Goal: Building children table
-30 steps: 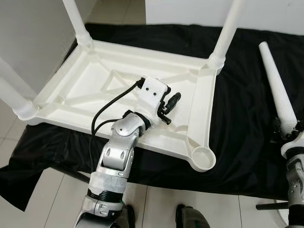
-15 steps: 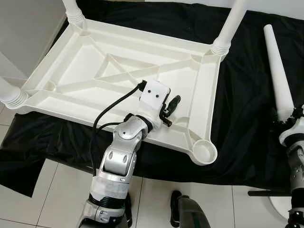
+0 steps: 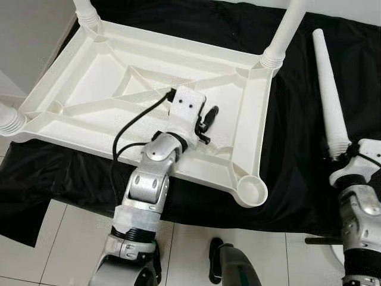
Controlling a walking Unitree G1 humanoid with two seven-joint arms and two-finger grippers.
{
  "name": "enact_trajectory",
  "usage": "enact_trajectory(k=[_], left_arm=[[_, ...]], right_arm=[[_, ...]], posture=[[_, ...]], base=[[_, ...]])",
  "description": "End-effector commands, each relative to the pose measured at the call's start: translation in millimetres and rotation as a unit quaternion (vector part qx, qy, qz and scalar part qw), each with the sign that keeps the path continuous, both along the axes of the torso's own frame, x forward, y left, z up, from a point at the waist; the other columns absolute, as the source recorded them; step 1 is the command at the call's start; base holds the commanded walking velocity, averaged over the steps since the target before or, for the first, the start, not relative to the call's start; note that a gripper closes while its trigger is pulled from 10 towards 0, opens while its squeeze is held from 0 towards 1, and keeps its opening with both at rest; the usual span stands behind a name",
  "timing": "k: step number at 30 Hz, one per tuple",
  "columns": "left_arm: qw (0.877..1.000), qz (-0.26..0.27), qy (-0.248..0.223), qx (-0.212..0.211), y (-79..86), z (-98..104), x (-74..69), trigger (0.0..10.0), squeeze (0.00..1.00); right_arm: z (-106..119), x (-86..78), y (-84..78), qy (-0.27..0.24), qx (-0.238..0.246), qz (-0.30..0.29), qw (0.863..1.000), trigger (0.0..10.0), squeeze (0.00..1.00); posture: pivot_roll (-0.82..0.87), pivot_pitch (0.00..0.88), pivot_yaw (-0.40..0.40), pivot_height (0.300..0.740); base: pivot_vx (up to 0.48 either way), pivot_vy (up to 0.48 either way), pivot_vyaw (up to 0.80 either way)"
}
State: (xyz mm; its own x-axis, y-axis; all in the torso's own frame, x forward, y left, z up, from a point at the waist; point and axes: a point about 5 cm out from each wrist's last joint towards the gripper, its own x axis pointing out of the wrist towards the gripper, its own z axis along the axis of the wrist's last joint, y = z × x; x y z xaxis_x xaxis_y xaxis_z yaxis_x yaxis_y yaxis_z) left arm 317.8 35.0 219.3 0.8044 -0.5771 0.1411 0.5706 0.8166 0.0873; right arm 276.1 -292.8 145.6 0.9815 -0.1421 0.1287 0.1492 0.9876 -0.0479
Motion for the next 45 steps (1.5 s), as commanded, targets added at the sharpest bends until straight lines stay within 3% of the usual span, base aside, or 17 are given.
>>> enact_trajectory(k=[1,9,14,17,26,29,41,45], left_arm=[[1.0,0.004,-0.008,-0.023,-12.9,10.2,1.6,10.0,0.0],[0.998,-0.053,-0.012,-0.015,-18.6,7.9,5.4,10.0,0.0],[0.999,-0.048,-0.001,-0.02,-16.8,9.8,16.5,10.0,0.0],[0.999,-0.043,0.002,-0.024,-15.7,10.1,19.2,10.0,0.0],[1.0,-0.019,-0.001,-0.025,-12.7,9.0,28.9,10.0,0.0],[1.0,0.01,-0.006,-0.015,-12.9,7.9,39.7,10.0,0.0],[1.0,0.006,0.008,-0.003,-15.3,2.2,46.2,10.0,0.0],[1.0,-0.001,0.008,-0.02,-12.5,1.8,46.7,10.0,0.0]], right_arm=[[-24.3,-7.7,3.6,0.039,0.02,-0.011,0.999,10.0,0.0],[-10.2,-8.4,7.6,-0.021,0.015,-0.064,0.998,10.0,0.0],[-1.9,-10.7,5.8,-0.044,-0.052,-0.128,0.989,10.0,0.0],[-1.3,-11.4,5.4,-0.047,-0.06,-0.137,0.988,10.0,0.0],[-0.9,-13.1,7.9,-0.063,-0.041,-0.15,0.986,10.0,0.0],[0.6,-11.4,8.9,-0.083,-0.004,-0.16,0.984,10.0,0.0],[3.4,-14.4,7.9,-0.092,-0.014,-0.172,0.981,10.0,0.0],[9.9,-14.4,15.2,-0.109,-0.023,-0.151,0.982,10.0,0.0]], posture=[[0.05,0.161,0.006,0.74],[0.02,0.096,0.017,0.74],[0.01,0.041,0.029,0.74],[0.0,0.029,0.032,0.74],[-0.02,0.0,0.041,0.74],[-0.03,0.0,0.054,0.74],[-0.05,0.0,0.057,0.74],[-0.04,0.0,0.049,0.74]], base=[[0.0,0.0,0.0],[0.0,0.0,0.0],[0.0,0.0,0.0],[0.0,0.0,0.0],[0.0,0.0,0.0],[0.0,0.0,0.0],[0.0,0.0,0.0],[0.0,0.0,0.0]])
